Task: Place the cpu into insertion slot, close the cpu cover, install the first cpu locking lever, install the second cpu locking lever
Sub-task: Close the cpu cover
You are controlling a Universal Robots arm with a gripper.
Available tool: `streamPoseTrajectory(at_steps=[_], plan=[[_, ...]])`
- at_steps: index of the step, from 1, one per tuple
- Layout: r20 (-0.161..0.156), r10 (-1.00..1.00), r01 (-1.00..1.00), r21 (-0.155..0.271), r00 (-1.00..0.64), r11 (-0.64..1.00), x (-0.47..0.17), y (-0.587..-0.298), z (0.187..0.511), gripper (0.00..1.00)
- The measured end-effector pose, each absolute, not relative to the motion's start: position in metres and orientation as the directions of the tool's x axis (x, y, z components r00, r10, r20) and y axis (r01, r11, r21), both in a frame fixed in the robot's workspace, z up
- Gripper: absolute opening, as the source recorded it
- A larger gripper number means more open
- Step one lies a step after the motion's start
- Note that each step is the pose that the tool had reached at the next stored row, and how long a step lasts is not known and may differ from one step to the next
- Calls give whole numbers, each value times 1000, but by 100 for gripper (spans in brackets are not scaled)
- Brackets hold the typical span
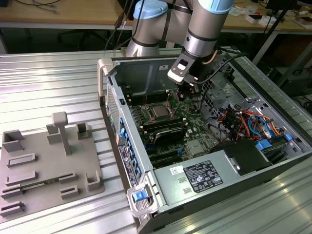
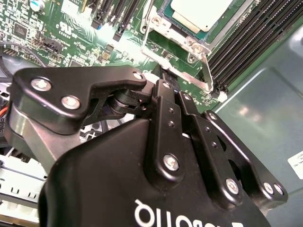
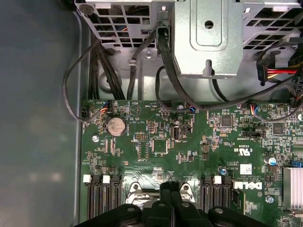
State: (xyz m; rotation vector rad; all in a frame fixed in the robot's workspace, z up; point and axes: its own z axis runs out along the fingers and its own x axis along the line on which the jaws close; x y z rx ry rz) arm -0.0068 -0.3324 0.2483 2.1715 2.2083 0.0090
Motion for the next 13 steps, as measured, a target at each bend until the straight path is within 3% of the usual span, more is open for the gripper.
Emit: streamPoseTrajectory(at_steps=[13], plan=[[-28, 999, 999, 35, -16, 17, -15, -332, 248, 11]])
